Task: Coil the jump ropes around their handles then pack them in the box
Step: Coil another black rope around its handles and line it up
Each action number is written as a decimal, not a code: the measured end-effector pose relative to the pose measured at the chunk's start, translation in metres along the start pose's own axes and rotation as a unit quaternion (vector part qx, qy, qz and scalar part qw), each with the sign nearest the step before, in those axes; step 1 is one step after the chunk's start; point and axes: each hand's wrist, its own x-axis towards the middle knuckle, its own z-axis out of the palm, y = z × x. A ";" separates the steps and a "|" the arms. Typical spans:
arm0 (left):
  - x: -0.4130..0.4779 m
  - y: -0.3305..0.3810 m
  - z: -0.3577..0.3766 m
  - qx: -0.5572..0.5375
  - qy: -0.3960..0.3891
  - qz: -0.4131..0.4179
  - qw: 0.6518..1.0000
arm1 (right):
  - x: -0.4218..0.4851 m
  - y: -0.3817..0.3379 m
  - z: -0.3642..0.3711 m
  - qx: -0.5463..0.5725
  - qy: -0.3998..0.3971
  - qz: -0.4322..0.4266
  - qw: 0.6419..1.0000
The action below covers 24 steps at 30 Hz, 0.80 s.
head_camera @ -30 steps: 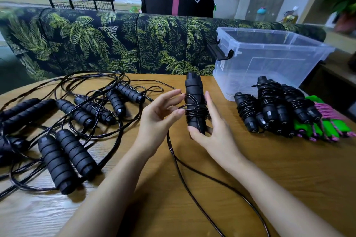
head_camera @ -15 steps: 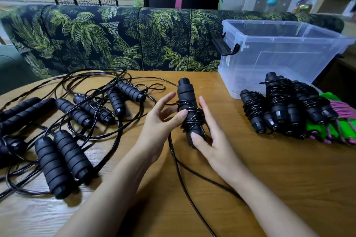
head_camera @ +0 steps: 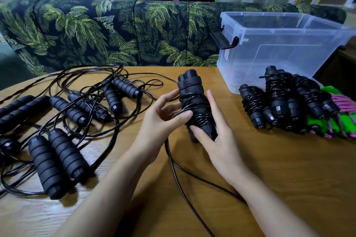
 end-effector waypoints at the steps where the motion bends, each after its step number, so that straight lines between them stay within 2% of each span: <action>1: 0.000 0.001 -0.001 -0.002 -0.007 0.000 1.000 | 0.000 -0.001 -0.001 0.011 0.003 0.006 1.000; 9: 0.000 0.000 0.000 0.014 0.015 0.000 1.000 | 0.001 -0.004 -0.003 0.031 -0.004 0.018 0.999; 14: 0.001 0.001 0.001 0.021 0.058 0.035 0.998 | 0.000 -0.001 -0.003 -0.081 0.006 -0.038 0.996; 17: -0.001 0.000 0.000 0.047 0.069 0.052 0.995 | 0.000 -0.001 -0.001 -0.110 0.004 -0.057 0.992; 24: 0.001 -0.001 0.000 0.084 0.036 0.072 0.993 | 0.000 0.003 -0.001 -0.107 -0.002 -0.030 0.994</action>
